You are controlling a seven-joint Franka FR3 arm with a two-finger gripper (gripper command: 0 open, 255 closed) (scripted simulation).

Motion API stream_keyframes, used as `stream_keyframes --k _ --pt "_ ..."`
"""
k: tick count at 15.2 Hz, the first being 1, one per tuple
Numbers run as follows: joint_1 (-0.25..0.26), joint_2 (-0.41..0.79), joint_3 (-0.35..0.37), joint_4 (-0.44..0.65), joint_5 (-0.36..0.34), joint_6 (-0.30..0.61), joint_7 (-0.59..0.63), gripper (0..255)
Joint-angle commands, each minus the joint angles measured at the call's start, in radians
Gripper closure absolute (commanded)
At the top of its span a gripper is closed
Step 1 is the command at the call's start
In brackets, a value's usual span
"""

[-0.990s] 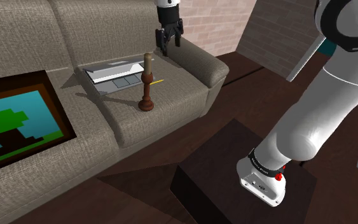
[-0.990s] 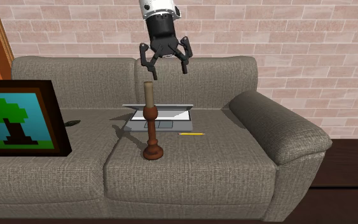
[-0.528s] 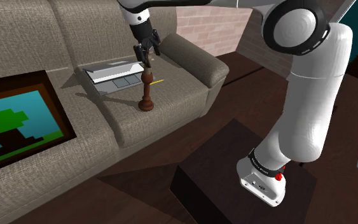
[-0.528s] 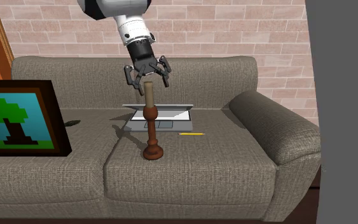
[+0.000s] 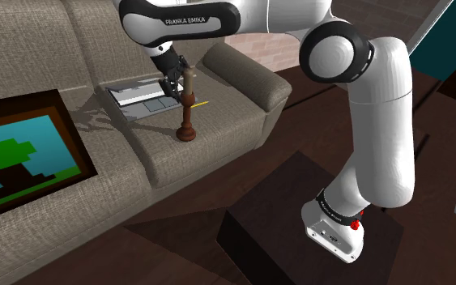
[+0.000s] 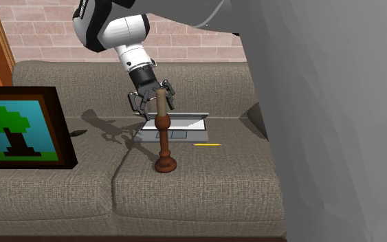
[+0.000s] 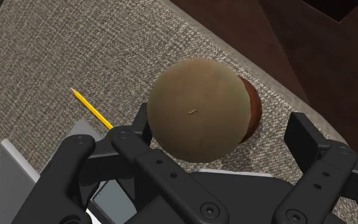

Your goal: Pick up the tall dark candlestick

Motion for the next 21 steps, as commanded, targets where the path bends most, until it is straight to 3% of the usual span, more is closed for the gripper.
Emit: stream_keyframes --k 1,5,6,15,21 --pt "-0.001 0.007 0.0 -0.016 -0.001 0.022 0.006 0" --pt "-0.004 0.011 0.0 -0.044 -0.001 0.053 0.015 0" --pt "-0.004 0.01 0.0 -0.047 -0.001 0.053 0.015 255" --pt "-0.004 0.011 0.0 -0.044 -0.001 0.053 0.015 255" --pt "0.004 0.005 -0.001 0.025 -0.002 -0.02 -0.006 255"
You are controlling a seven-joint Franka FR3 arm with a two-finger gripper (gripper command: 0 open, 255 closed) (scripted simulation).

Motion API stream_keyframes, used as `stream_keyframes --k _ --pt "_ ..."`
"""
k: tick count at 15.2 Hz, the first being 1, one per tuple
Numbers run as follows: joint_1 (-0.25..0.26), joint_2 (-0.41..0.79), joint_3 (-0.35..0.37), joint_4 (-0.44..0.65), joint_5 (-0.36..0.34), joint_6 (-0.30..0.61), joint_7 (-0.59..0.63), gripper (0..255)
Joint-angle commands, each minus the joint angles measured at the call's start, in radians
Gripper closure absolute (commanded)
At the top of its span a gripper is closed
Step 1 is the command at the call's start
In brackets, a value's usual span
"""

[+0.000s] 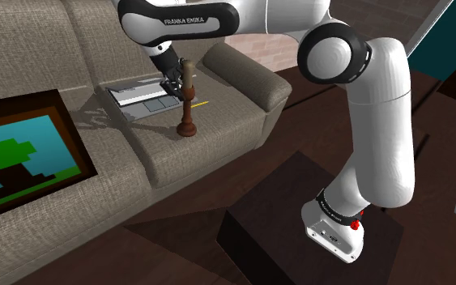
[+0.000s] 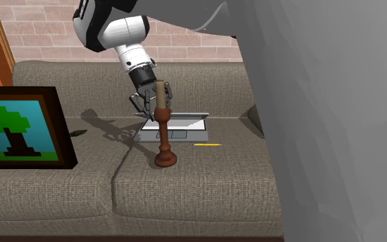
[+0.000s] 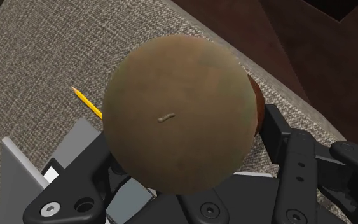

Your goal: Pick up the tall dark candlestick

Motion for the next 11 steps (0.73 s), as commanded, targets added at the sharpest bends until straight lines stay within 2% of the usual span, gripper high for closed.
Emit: stream_keyframes --k 1,9,11 --pt "0.002 -0.007 0.0 0.017 0.0 -0.023 -0.006 255" --pt "0.02 0.008 -0.004 0.149 -0.007 -0.135 -0.039 255" --pt "0.02 0.008 -0.005 0.152 -0.007 -0.137 -0.04 255"
